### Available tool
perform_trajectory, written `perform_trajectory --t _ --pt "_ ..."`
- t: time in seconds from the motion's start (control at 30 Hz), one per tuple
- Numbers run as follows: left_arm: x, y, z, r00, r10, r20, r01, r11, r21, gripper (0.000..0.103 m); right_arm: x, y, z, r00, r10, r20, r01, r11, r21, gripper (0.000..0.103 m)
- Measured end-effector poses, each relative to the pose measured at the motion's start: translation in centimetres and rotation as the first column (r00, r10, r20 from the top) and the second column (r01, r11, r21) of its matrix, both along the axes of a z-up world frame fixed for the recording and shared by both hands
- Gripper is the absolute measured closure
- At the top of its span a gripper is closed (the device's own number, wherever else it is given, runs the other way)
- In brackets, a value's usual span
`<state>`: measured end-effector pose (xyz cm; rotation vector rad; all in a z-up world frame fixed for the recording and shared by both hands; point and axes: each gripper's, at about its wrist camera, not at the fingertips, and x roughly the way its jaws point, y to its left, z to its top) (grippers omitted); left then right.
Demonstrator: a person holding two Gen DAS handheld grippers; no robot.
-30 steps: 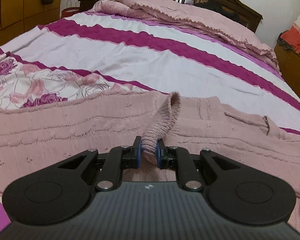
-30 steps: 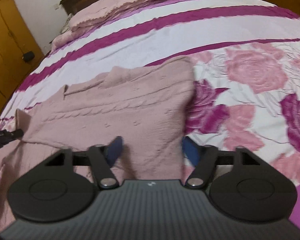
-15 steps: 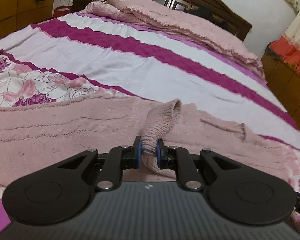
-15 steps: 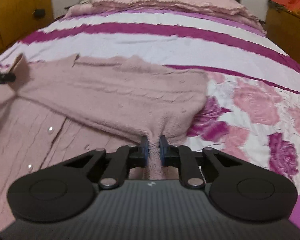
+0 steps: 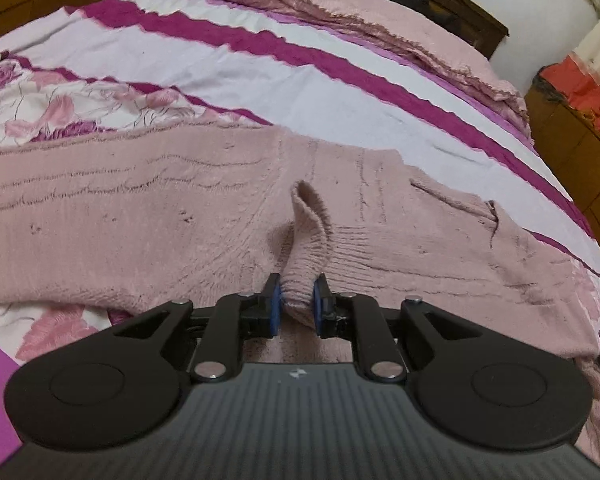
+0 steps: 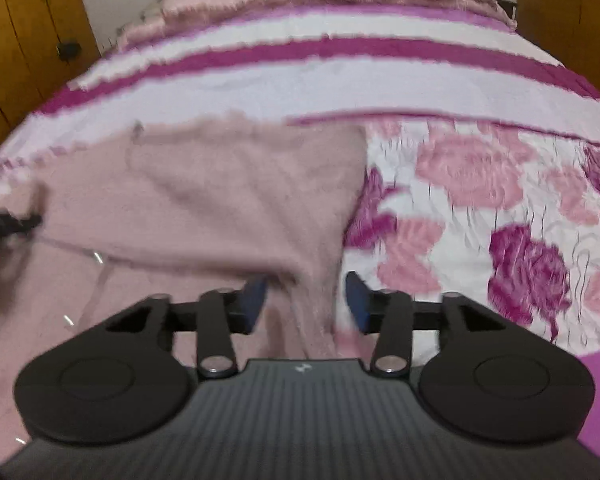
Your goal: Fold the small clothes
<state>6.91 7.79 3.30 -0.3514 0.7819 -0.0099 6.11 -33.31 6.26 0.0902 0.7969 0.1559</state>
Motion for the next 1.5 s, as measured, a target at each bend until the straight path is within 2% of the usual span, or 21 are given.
perform_trajectory --t 0.03,0.13,0.3,0.4,0.43,0.47,0.5,0.53,0.6,0.67,0.77,0.87,0.97,1.03,1.17,1.3,1.33,1.4,1.43,1.5 --pt "0.0 0.0 0.1 1.0 -0.004 0.002 0.004 1.0 -0.004 0.086 0.5 -0.2 0.7 1.0 -0.009 0.029 0.009 1.0 0.009 0.041" --pt "0.1 0.3 0.1 1.0 -0.001 0.005 0.001 0.999 -0.034 0.086 3.4 -0.7 1.4 0.995 -0.037 0.09 0.038 0.999 -0.001 0.039" --pt "0.1 0.7 0.5 1.0 -0.007 0.026 0.009 0.997 -0.072 0.083 10.4 -1.7 -2.4 0.994 -0.11 0.011 0.109 0.992 0.068 0.039" --pt "0.2 0.8 0.9 0.999 -0.009 0.043 0.012 0.997 -0.071 0.079 13.0 -2.8 -5.3 0.986 -0.157 -0.062 0.166 0.968 0.187 0.039" --pt "0.2 0.8 0.9 0.999 -0.01 0.047 0.013 0.998 -0.069 0.078 13.3 -3.1 -5.8 0.985 -0.158 -0.064 0.169 0.956 0.241 0.05" --pt "0.3 0.9 0.9 0.999 -0.01 0.051 0.014 0.998 -0.068 0.078 13.4 -3.2 -5.9 0.989 -0.139 -0.06 0.15 0.947 0.283 0.066" --pt "0.4 0.9 0.9 0.999 -0.011 0.051 0.014 0.998 -0.068 0.078 13.3 -3.2 -5.8 0.991 -0.123 -0.054 0.134 0.939 0.316 0.089" --pt "0.6 0.9 0.8 0.999 -0.011 0.049 0.015 0.998 -0.067 0.078 12.9 -3.1 -5.4 0.992 -0.126 -0.02 0.126 0.94 0.318 0.089" --pt "0.9 0.9 0.4 0.999 -0.015 0.049 0.019 0.997 -0.07 0.078 11.8 -2.3 -4.1 0.987 -0.125 0.097 0.1 0.968 0.231 0.089" --pt "1.2 0.7 0.0 0.999 -0.019 0.046 0.022 0.998 -0.067 0.078 11.5 -1.8 -3.7 0.977 -0.156 0.145 0.138 0.983 0.125 0.089" --pt "1.6 0.4 -0.6 0.999 -0.02 0.035 0.022 0.998 -0.059 0.078 12.4 -1.6 -5.3 0.981 -0.171 0.095 0.165 0.984 0.067 0.089" --pt "2.0 0.4 -0.7 0.999 -0.025 0.039 0.027 0.998 -0.052 0.078 12.5 -1.1 -6.4 0.979 -0.179 0.1 0.174 0.983 0.053 0.086" --pt "2.2 0.7 -0.5 0.999 -0.026 0.036 0.028 0.998 -0.052 0.078 12.1 -1.0 -5.5 0.977 -0.188 0.096 0.185 0.982 0.042 0.08" --pt "2.7 1.0 -0.5 0.999 -0.03 0.029 0.032 0.998 -0.062 0.078 11.4 -0.8 -4.4 0.976 -0.2 0.09 0.199 0.98 0.018 0.068" --pt "4.1 1.3 -1.0 0.999 -0.054 0.001 0.054 0.994 -0.098 0.078 9.2 0.0 -2.0 0.961 -0.236 0.145 0.245 0.968 -0.051 0.067" --pt "4.7 1.7 -1.3 0.999 -0.036 -0.003 0.035 0.989 -0.143 0.078 6.3 1.2 -1.2 0.976 -0.173 0.135 0.171 0.985 0.029 0.067" --pt "4.7 1.7 -1.2 0.999 -0.039 0.004 0.039 0.988 -0.147 0.078 5.9 1.5 -1.4 0.983 -0.136 0.119 0.131 0.99 0.05 0.067" --pt "4.4 1.3 -0.8 0.998 -0.054 0.032 0.057 0.993 -0.107 0.088 5.4 2.7 -2.6 0.995 -0.073 0.071 0.071 0.997 0.039 0.067" --pt "4.3 0.9 -0.1 0.996 -0.07 0.063 0.075 0.994 -0.081 0.092 5.4 3.3 -3.4 0.997 -0.054 0.05 0.054 0.999 0.006 0.068" --pt "3.9 0.3 1.6 0.983 -0.099 0.154 0.109 0.992 -0.057 0.092 5.2 4.0 -4.7 0.997 -0.058 0.044 0.061 0.996 -0.072 0.068"
